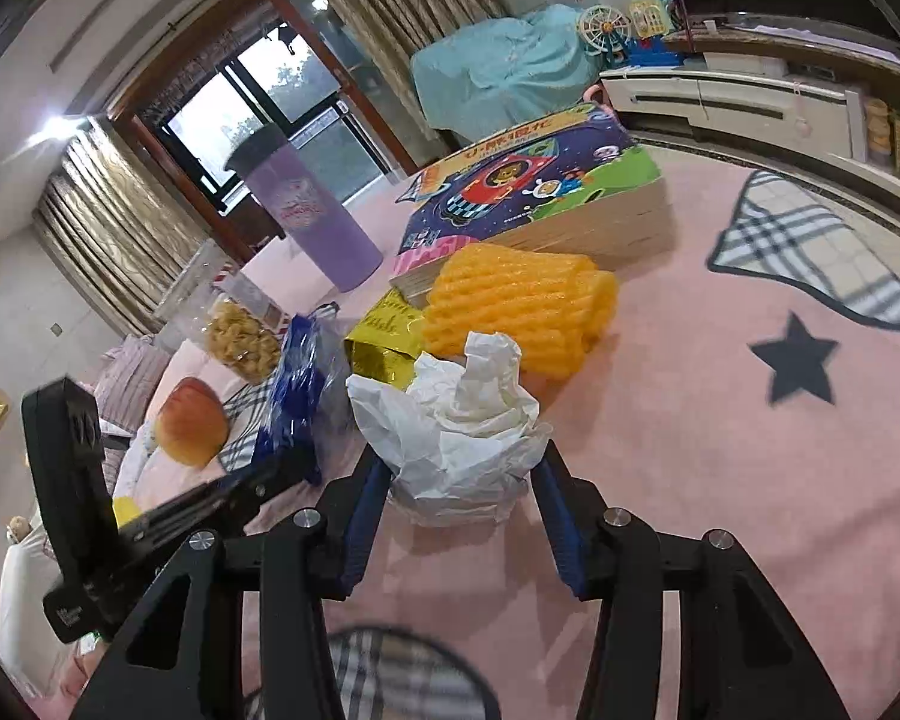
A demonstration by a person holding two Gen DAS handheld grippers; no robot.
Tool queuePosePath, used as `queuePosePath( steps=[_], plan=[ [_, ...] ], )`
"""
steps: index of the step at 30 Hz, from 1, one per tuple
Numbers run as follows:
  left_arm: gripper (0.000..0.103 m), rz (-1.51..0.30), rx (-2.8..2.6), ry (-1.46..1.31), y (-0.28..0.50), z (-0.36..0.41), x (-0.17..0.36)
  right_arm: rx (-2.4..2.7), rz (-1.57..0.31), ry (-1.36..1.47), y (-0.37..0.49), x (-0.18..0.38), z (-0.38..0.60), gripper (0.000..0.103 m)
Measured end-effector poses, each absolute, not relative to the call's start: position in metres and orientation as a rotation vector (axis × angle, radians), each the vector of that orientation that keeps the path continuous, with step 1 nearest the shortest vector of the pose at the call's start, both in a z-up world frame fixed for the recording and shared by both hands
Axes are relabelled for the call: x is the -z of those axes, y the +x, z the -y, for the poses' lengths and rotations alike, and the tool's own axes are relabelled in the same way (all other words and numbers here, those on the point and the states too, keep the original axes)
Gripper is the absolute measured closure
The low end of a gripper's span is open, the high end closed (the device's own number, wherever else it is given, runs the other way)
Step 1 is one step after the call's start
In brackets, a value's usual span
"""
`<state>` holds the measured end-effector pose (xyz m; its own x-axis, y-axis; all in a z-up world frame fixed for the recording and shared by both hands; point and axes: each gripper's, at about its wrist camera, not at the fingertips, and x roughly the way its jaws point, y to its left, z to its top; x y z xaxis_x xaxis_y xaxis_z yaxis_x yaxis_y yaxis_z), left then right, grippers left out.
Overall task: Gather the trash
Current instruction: 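Grasp blue plastic bag with left gripper while right gripper grasps white tissue, then carry blue bag in left gripper and white tissue in right gripper over bin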
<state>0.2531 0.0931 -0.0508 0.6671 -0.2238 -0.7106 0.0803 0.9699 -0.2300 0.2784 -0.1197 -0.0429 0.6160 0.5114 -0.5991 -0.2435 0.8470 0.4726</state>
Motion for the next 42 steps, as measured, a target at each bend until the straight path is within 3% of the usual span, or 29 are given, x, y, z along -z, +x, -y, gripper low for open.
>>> queuePosePath(
  steps=[19,42],
  plan=[
    [0.086,-0.827,0.303,-0.189,0.142,-0.006,0.037,-0.340,-0.747,0.413,0.168,0.028,0.201,0.054],
    [0.086,-0.823,0.491,-0.068,0.142,0.101,0.024,-0.163,-0.636,0.492,0.119,0.012,0.305,0.053]
  ],
)
